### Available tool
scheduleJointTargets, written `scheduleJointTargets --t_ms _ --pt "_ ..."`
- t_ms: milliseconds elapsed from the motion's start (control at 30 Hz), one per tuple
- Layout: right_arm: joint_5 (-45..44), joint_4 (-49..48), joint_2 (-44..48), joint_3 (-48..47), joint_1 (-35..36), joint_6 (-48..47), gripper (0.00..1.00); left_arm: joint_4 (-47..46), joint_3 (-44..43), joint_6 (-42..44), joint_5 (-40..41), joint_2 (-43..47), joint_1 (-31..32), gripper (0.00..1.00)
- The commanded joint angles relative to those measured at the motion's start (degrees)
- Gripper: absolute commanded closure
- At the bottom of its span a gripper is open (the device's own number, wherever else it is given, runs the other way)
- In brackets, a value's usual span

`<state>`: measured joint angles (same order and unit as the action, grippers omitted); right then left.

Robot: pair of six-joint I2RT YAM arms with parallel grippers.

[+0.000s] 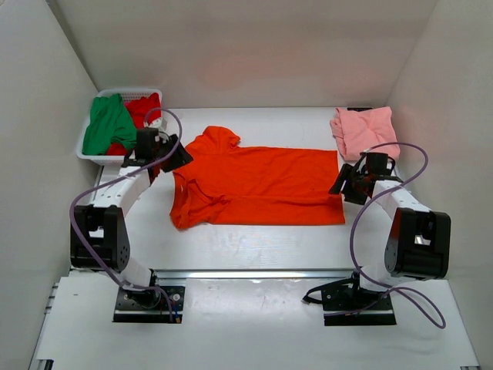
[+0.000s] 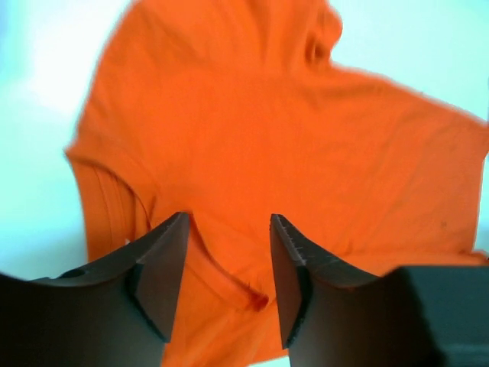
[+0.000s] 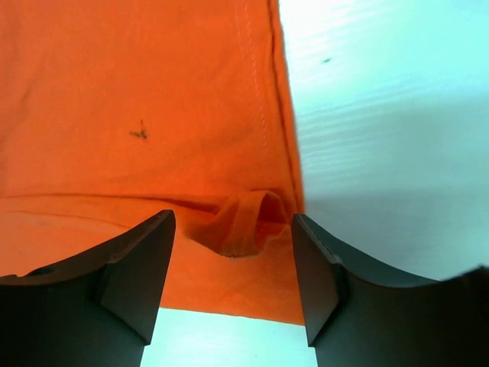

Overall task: Fold and stack the t-shirts
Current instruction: Fold the flattened tshirt in 1/3 of the way

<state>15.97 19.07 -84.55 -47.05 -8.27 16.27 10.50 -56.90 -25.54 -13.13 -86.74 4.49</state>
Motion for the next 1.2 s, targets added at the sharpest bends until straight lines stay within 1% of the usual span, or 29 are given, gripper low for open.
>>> scheduleJointTargets --t_ms 0,33,100,167,233,267,300,400,467,533,633,733,933,1000,1167 --pt "-4.5 -1.6 4.3 -3.0 0.4 -1.0 0.40 2.7 -7.8 0.1 -1.2 0.8 -2.6 0.42" --pt "-4.6 -0.5 4.7 -3.3 0.6 -1.2 0.39 5.7 -7.9 0.2 -1.5 1.4 -3.3 0.42" --pt "-5.1 0.6 6.7 -2.4 -0.2 -1.6 0.38 10.4 -6.2 2.2 -1.4 5.6 -3.3 0.42" --pt "-5.2 1.8 8.6 -1.6 -0.7 -2.0 0.38 16.1 -2.8 3.2 -0.2 9.4 -1.5 0.40" --pt "-5.1 3.3 10.5 -1.3 -1.0 -3.3 0.37 19.3 3.4 2.7 0.9 13.8 -1.0 0.39" --pt "-4.7 4.2 11.2 -0.8 -1.0 -3.2 0.37 21.0 7.1 1.9 0.7 18.3 -0.3 0.39" --pt "-4.8 4.7 11.5 -0.7 -1.1 -3.5 0.37 21.7 8.8 1.6 0.7 19.8 0.1 0.38" --pt "-3.8 5.6 13.5 1.0 -0.5 -3.9 0.37 20.6 18.5 -2.9 0.6 26.2 1.6 0.38" --pt "-2.9 6.1 14.8 2.3 -0.2 -3.6 0.37 19.0 24.4 -7.4 2.1 29.7 2.7 0.40" --pt "-2.3 6.2 16.6 3.4 0.1 -3.5 0.37 16.6 27.9 -10.6 4.0 33.6 4.1 0.41" --pt "-1.8 6.1 17.8 4.9 0.5 -3.5 0.37 13.6 30.9 -13.6 7.0 38.0 5.4 0.42" --pt "-1.6 5.7 19.1 5.9 -0.1 -3.6 0.37 11.7 32.8 -14.3 10.0 39.4 6.7 0.42" --pt "-0.9 5.2 18.7 6.7 -0.2 -2.8 0.38 9.3 34.4 -14.0 11.9 38.1 7.0 0.41" --pt "-0.6 4.8 18.7 7.1 0.3 -2.7 0.36 8.7 34.7 -14.0 13.0 37.0 7.3 0.42" --pt "-0.4 3.7 18.2 7.6 0.7 -2.6 0.37 6.2 34.7 -14.6 13.0 33.6 7.6 0.41"
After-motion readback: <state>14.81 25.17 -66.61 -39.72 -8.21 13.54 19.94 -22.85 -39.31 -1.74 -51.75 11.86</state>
